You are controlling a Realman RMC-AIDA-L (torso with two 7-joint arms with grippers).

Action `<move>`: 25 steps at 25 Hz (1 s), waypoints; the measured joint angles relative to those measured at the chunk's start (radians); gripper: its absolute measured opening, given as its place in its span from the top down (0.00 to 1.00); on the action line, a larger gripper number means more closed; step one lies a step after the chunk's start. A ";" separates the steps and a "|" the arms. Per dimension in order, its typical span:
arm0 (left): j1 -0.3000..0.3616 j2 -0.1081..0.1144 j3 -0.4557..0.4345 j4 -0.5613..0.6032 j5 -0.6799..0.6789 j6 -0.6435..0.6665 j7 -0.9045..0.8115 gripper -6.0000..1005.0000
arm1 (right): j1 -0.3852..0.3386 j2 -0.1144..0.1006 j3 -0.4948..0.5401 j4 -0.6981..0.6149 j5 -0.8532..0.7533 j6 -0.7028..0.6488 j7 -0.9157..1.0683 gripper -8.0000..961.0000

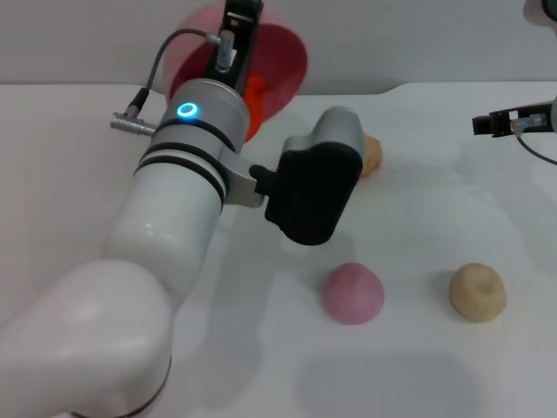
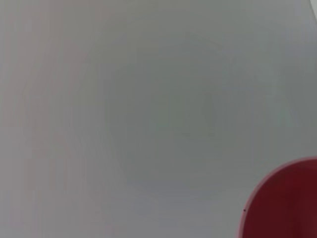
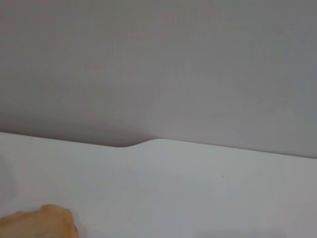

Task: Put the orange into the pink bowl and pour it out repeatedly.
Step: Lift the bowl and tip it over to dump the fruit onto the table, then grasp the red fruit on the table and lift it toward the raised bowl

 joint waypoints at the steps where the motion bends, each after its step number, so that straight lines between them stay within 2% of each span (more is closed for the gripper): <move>1: 0.001 -0.001 0.006 -0.007 0.022 -0.002 -0.006 0.95 | 0.000 0.000 -0.001 0.001 0.000 0.000 0.000 0.24; 13: 0.005 -0.003 0.054 -0.052 0.122 -0.019 -0.007 0.95 | 0.005 0.000 -0.006 0.009 -0.004 0.000 0.000 0.25; 15: 0.005 -0.003 0.050 -0.051 0.123 -0.021 -0.038 0.95 | 0.005 0.000 -0.007 0.009 -0.004 0.000 0.000 0.25; 18: -0.008 -0.004 0.013 -0.013 0.092 -0.044 -0.185 0.95 | 0.006 0.000 -0.008 0.011 -0.005 0.000 0.000 0.25; 21: -0.041 -0.005 -0.076 0.063 -0.074 -0.110 -0.324 0.95 | 0.006 0.000 -0.010 0.013 -0.004 0.000 0.000 0.25; 25: -0.097 -0.001 -0.256 0.151 -0.466 -0.213 -0.341 0.95 | 0.011 0.000 -0.015 0.014 0.001 0.001 -0.001 0.25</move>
